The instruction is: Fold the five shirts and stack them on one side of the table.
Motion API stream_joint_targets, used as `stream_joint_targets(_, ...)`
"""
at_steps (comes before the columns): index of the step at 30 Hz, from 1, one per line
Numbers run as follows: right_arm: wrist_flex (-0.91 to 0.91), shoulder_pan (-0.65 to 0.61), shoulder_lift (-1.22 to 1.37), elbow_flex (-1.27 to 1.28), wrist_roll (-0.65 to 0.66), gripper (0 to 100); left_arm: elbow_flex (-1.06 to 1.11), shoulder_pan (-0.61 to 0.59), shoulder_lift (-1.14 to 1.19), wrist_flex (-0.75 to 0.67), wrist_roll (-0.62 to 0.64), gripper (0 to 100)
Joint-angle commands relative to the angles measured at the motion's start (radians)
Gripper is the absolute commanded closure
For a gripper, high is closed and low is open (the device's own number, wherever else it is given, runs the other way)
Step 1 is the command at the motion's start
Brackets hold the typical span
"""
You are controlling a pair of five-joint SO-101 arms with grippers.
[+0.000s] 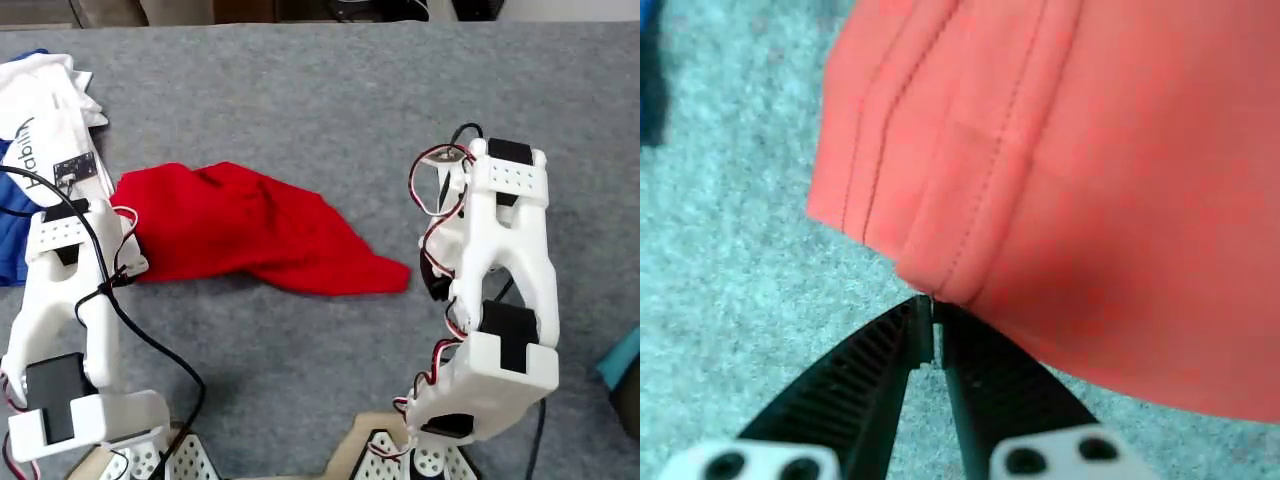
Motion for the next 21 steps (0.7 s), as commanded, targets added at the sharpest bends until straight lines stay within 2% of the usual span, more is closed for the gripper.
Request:
stream_joint_targets(1,0.017,-0.013,-0.065,-0.001,0.011,95.7,-0.018,0.009,-0.051,-0.008,0.006,98)
stream_joint_targets(6,0.021,-0.085,-0.065,0.012,0.011,95.8,-0.112,-0.003,-0.051,0.066,0.012,98)
stream_joint_targets(14,0.018,-0.295,-0.059,0.013,0.008,95.7,-0.324,-0.115,-0.051,0.209,0.006,98)
stream_joint_targets(21,0.017,-0.265,-0.064,0.008,-0.025,95.5,-0.327,-0.161,-0.044,0.242,0.005,98)
